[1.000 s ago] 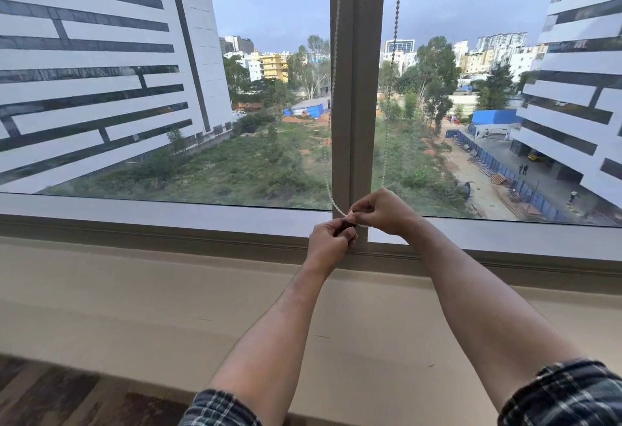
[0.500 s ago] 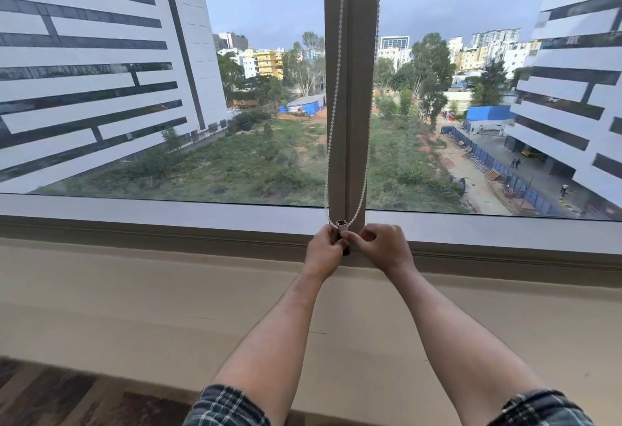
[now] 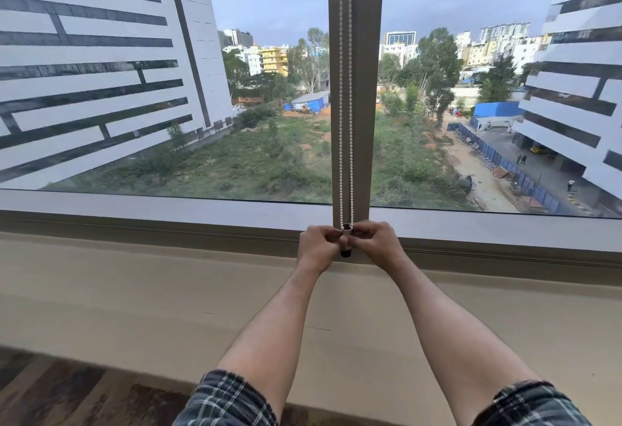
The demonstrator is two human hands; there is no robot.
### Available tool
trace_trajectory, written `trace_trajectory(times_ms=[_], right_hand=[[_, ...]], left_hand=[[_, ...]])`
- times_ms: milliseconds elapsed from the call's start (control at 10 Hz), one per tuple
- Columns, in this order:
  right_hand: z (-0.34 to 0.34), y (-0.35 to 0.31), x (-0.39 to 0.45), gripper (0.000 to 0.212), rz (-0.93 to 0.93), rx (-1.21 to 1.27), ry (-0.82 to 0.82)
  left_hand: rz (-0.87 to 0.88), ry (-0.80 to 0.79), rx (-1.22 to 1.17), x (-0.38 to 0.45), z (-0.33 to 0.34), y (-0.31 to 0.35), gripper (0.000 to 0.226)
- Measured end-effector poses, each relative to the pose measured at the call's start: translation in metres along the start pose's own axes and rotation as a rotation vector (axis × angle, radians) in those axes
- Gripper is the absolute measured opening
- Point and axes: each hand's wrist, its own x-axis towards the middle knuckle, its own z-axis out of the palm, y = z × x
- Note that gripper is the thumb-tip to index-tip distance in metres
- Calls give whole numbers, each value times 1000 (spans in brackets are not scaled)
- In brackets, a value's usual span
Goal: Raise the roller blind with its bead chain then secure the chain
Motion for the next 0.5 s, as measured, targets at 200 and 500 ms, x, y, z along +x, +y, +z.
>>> trace_trajectory(times_ms=[200, 500], right_hand=[[-2, -3, 0, 26, 23, 6, -5], [-30, -28, -11, 33, -75, 69, 117]], left_hand=[[34, -35, 66, 0, -5, 3, 13], [187, 64, 285, 9, -35, 18, 11]])
